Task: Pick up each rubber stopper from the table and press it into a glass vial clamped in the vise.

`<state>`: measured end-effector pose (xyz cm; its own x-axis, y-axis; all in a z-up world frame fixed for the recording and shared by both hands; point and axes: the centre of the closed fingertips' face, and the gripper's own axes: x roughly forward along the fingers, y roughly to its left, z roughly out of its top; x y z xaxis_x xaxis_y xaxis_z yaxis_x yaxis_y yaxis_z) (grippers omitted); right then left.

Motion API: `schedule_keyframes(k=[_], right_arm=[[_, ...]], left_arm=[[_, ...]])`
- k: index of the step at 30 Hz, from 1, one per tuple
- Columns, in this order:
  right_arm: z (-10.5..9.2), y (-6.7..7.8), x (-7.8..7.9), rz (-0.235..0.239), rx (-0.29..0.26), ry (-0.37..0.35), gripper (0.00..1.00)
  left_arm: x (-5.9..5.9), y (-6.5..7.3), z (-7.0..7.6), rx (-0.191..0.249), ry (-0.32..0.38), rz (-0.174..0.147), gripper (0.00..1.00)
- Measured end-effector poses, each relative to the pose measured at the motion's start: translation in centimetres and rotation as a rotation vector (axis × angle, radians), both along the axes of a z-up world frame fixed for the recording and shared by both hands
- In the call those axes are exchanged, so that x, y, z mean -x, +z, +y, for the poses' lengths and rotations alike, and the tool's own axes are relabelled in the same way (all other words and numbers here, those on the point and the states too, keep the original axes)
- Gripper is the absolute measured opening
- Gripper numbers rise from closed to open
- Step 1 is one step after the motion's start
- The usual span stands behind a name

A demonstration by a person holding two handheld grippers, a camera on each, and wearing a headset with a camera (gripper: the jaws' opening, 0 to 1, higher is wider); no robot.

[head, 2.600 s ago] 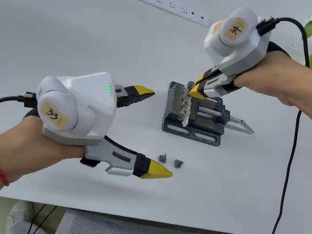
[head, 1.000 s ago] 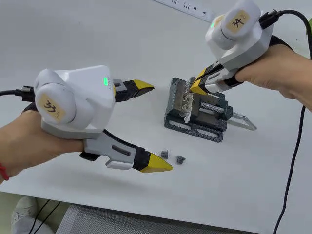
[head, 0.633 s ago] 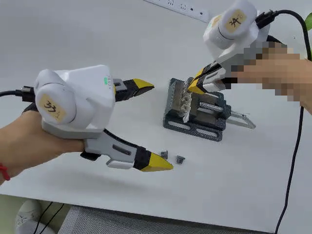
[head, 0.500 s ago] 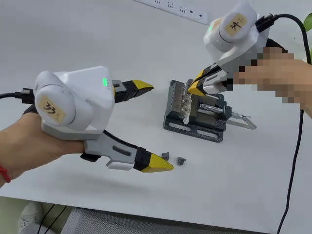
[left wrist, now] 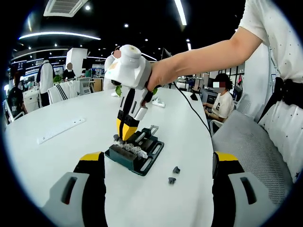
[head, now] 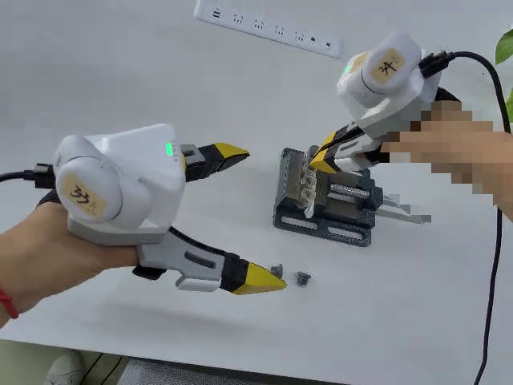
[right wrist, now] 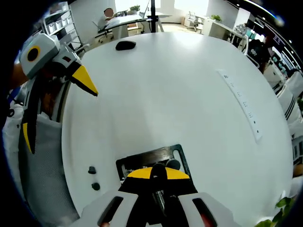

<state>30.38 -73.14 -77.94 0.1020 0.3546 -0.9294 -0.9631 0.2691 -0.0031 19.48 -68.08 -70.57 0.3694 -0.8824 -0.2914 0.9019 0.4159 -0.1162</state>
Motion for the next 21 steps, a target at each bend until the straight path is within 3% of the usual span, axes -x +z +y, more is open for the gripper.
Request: schedule_keyframes(k=[6,21], right_arm=[[-0.3,0.6,-0.1,-0.013,-0.019,-0.003,0.04],[-1.8,3.8,0.3,-0.067,-0.111,-0.056,0.1]], left_arm=[[-0.1,0.2,0.1,-0.009,0.002,-0.004,0.94],[-0.3,0.5,0.6,-0.041,0.013,-0.017,0.97]])
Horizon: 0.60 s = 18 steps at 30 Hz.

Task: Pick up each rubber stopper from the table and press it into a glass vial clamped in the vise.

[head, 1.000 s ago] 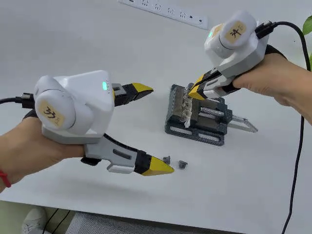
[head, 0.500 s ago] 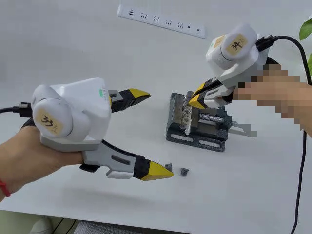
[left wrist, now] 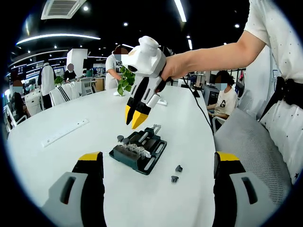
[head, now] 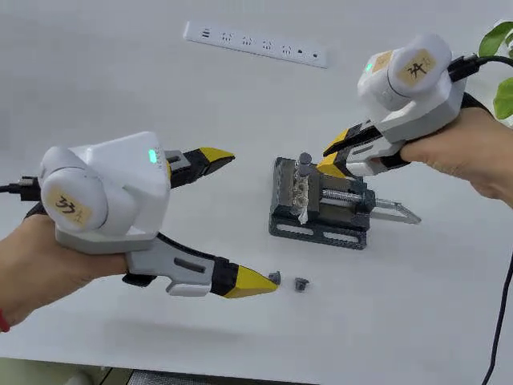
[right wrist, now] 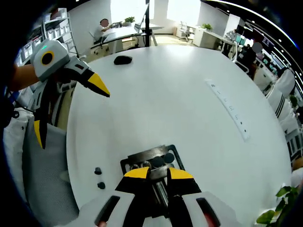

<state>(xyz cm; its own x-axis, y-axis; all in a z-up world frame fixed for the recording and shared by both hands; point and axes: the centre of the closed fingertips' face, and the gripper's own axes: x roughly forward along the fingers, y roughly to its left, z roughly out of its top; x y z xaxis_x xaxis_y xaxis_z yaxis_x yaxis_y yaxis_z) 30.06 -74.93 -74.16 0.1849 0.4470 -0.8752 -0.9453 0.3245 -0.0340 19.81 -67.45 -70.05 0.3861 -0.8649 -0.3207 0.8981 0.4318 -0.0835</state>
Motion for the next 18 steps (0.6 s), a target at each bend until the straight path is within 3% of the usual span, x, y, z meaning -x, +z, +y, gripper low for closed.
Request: schedule_keyframes(k=[11,18], right_arm=[[-1.7,2.1,1.7,-0.028,-0.081,-0.05,0.17],[-3.1,2.6,2.7,-0.039,-0.13,-0.08,0.24]], left_arm=[[0.2,0.0,0.6,-0.03,0.004,-0.006,0.99],[0.6,0.3,0.7,-0.047,0.009,-0.011,0.99]])
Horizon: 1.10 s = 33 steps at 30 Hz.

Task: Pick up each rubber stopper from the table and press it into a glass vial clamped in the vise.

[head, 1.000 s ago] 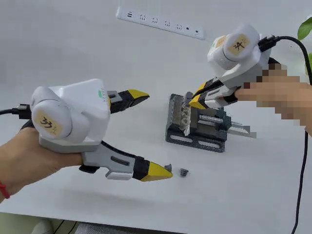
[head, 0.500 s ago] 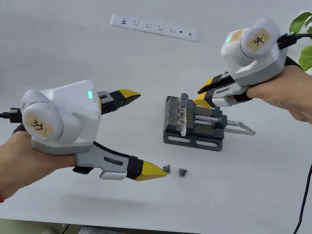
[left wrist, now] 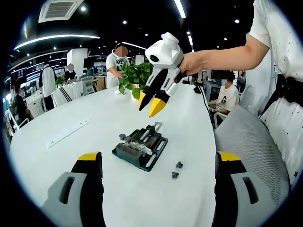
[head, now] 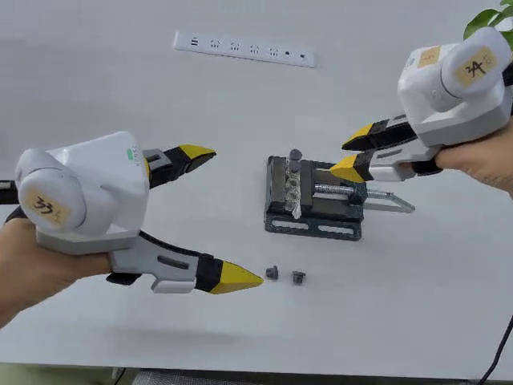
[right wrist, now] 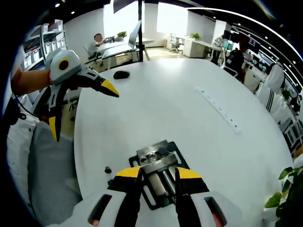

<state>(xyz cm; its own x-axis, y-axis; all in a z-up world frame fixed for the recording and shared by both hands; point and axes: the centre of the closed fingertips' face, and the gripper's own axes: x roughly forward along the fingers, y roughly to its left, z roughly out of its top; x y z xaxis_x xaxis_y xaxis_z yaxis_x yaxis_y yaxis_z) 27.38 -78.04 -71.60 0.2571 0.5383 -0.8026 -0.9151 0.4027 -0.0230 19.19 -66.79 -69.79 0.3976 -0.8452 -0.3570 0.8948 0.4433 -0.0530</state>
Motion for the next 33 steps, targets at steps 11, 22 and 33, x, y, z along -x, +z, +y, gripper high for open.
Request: schedule_keyframes(k=[11,22,33], right_arm=[[-2.2,-0.1,2.8,-0.008,-0.055,-0.026,0.37],[-3.5,-0.3,5.8,0.008,-0.159,-0.047,0.55],[-2.9,-1.4,9.0,0.013,-0.245,-0.011,0.69]], left_arm=[[0.7,0.0,0.3,-0.02,0.004,-0.004,0.99],[1.2,-0.4,0.6,-0.044,0.003,-0.004,0.99],[1.3,-1.2,1.2,-0.062,0.008,0.01,0.99]])
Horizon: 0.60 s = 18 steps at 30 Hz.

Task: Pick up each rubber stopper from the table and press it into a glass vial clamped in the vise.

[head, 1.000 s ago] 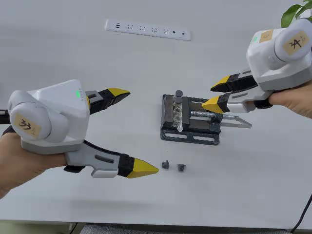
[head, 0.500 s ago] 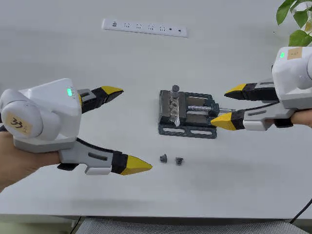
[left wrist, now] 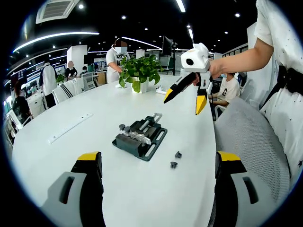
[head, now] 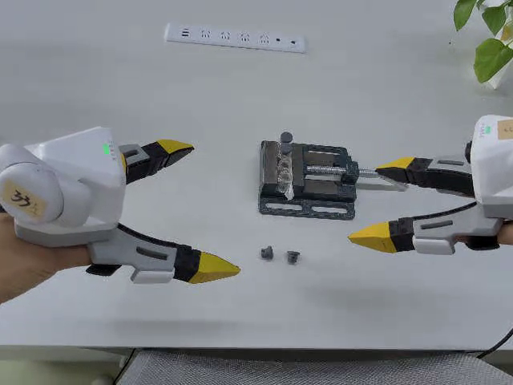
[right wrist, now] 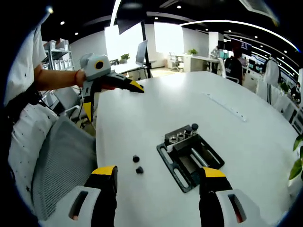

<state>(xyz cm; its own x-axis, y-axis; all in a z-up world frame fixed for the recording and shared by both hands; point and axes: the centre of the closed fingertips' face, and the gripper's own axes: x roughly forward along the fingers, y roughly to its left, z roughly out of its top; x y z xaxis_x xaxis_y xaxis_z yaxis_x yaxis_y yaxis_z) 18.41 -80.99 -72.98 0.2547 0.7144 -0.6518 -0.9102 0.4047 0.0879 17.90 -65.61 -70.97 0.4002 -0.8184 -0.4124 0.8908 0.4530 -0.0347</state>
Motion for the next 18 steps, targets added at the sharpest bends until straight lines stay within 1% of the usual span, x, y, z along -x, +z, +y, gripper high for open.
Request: schedule_keyframes(k=[2,5,7,9,13,14,18], right_arm=[[0.1,-0.5,0.5,0.011,-0.013,0.001,0.71],[0.3,-1.0,1.2,0.009,-0.03,0.016,0.72],[0.5,-1.3,1.6,0.016,-0.041,0.018,0.72],[0.7,-1.7,2.0,0.013,-0.047,0.023,0.71],[0.9,-2.5,2.5,0.02,-0.035,0.029,0.68],[0.7,-3.4,2.5,0.022,-0.034,0.031,0.67],[0.8,-4.1,2.5,0.022,-0.028,0.037,0.62]], left_arm=[[0.0,-0.2,0.1,-0.003,0.001,0.002,0.99],[-0.1,-0.6,0.3,-0.007,0.003,0.009,0.99],[-0.1,-0.7,0.4,-0.008,0.004,0.012,0.99],[-0.1,-0.8,0.4,-0.008,0.006,0.015,0.99],[-0.2,-0.9,0.4,-0.01,0.004,0.017,0.99],[-0.2,-0.9,0.4,-0.011,0.003,0.018,0.99],[-0.4,-1.0,0.4,-0.013,0.003,0.02,0.99]])
